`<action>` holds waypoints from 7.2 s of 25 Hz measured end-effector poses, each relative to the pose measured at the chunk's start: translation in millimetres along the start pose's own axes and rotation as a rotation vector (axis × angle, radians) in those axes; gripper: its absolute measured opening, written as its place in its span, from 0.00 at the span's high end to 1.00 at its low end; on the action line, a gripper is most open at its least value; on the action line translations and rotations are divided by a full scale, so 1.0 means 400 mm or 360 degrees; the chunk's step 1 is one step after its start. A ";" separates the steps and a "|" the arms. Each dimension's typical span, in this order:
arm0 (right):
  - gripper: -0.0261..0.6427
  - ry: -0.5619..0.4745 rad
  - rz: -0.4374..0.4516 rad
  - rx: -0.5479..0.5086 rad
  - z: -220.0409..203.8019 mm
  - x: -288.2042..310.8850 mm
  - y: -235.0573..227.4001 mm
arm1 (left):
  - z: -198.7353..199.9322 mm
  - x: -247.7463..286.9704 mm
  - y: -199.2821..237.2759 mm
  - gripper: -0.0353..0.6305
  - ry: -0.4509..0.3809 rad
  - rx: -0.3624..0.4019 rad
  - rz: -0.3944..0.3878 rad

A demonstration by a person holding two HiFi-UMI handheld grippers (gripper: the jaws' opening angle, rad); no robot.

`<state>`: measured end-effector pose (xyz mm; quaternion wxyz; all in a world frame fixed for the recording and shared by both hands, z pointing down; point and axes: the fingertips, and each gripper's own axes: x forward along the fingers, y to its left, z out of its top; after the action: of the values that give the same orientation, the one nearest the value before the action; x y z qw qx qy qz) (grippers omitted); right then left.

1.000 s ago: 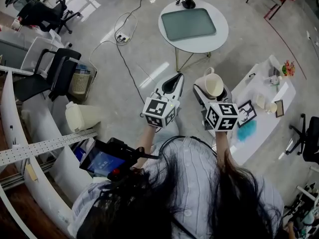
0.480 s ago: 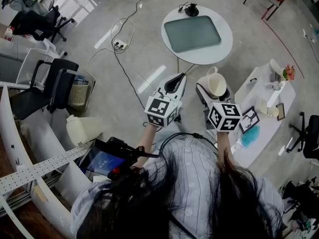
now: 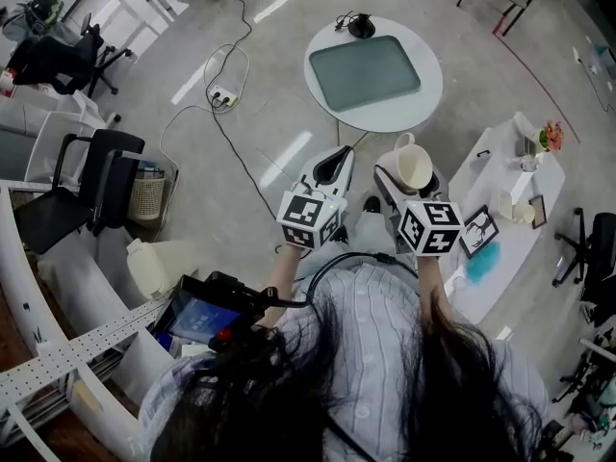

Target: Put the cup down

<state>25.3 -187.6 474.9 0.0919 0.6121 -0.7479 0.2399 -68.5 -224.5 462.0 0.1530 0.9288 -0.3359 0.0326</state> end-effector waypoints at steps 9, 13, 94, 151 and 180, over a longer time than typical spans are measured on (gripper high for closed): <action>0.32 0.0001 0.0036 0.0020 0.021 0.071 -0.021 | 0.009 0.052 0.049 0.92 0.0019 0.0002 0.0012; 0.32 -0.0003 0.0041 0.0039 0.040 0.130 -0.047 | 0.021 0.095 0.078 0.92 0.0032 0.0026 0.0006; 0.32 0.0197 -0.0415 0.0053 0.014 0.766 -0.595 | -0.053 0.636 0.316 0.91 0.0325 -0.0064 -0.0109; 0.85 -0.0083 0.0087 0.0134 -0.038 0.015 -0.091 | -0.109 0.046 -0.115 0.91 0.0107 0.0011 0.0043; 0.86 -0.0163 0.0386 0.0135 -0.184 -0.424 -0.142 | -0.236 -0.116 -0.529 0.91 0.0049 0.0034 0.0217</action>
<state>107.9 -12.8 479.4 -0.0019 0.5321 -0.8093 0.2490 33.8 -12.9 488.7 0.1457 0.9048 -0.3956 0.0609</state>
